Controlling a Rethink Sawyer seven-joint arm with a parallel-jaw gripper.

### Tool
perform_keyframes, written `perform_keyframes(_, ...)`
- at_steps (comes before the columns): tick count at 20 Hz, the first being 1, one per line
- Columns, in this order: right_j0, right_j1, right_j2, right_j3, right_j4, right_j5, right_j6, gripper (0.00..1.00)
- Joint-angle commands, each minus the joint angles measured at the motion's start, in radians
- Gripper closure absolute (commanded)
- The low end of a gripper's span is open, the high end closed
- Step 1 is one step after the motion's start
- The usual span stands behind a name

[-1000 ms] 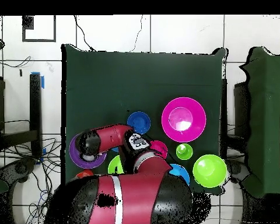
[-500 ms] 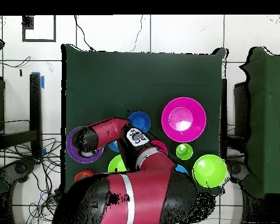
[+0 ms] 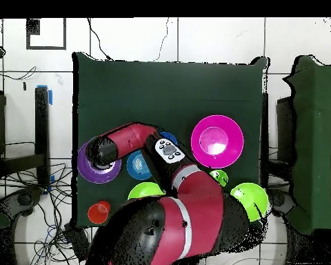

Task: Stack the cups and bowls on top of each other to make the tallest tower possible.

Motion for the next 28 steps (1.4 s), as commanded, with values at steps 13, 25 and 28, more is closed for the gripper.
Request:
perform_keyframes(13,-0.027,-0.007,-0.002,-0.015,-0.099,-0.023,-0.101,0.00)
perform_keyframes(25,0.014,-0.147,-0.092,0.088,0.031,0.130,-0.004,0.00)
perform_keyframes(28,0.019,-0.165,-0.100,0.097,0.061,0.155,-0.017,0.00)
